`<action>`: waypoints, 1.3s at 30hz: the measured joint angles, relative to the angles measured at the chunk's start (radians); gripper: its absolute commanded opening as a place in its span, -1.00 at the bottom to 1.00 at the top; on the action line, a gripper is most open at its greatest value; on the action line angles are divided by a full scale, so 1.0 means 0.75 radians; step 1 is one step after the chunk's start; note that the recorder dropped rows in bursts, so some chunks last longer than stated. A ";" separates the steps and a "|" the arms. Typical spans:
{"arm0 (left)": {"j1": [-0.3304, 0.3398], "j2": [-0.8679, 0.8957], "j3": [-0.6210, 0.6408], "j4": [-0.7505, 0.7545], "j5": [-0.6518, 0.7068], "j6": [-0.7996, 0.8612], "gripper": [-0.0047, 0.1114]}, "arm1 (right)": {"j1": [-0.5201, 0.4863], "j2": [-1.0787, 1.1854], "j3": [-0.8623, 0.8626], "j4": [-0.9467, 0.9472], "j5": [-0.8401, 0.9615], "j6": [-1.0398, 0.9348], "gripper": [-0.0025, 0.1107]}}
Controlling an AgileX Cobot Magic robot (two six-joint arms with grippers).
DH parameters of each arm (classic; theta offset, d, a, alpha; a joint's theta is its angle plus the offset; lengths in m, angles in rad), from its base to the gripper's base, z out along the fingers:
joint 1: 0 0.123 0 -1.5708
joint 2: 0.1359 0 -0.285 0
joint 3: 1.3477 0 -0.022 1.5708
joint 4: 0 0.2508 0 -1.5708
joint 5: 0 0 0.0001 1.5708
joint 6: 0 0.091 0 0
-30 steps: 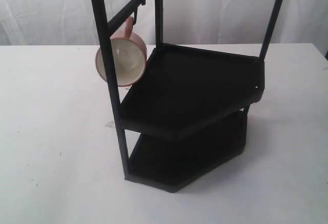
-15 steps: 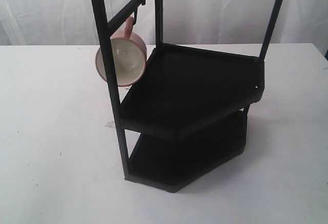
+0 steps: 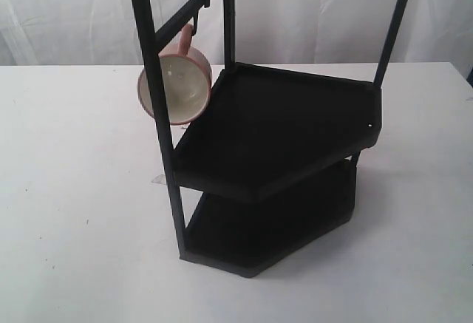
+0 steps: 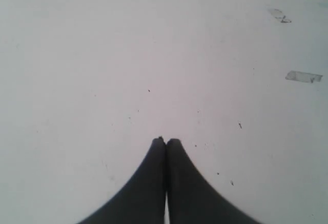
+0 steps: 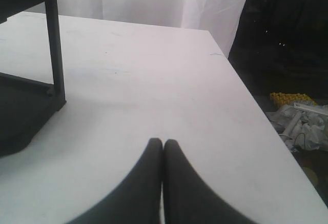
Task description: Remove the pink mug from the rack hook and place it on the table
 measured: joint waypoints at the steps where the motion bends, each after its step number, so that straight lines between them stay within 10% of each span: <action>1: 0.000 0.028 0.000 -0.021 0.000 0.005 -0.92 | 0.000 0.000 0.000 0.000 0.000 0.000 -0.96; 7: -0.033 0.140 0.000 -0.196 0.000 0.021 -0.92 | 0.000 0.000 0.000 0.000 0.000 0.000 -0.96; 19: -0.395 0.394 -0.105 -0.275 0.025 0.421 -0.92 | 0.000 0.000 0.000 0.000 0.000 0.000 -0.96; 39: -0.416 0.863 -0.649 -0.474 0.593 0.510 -0.92 | 0.000 0.000 0.000 0.000 0.000 0.000 -0.96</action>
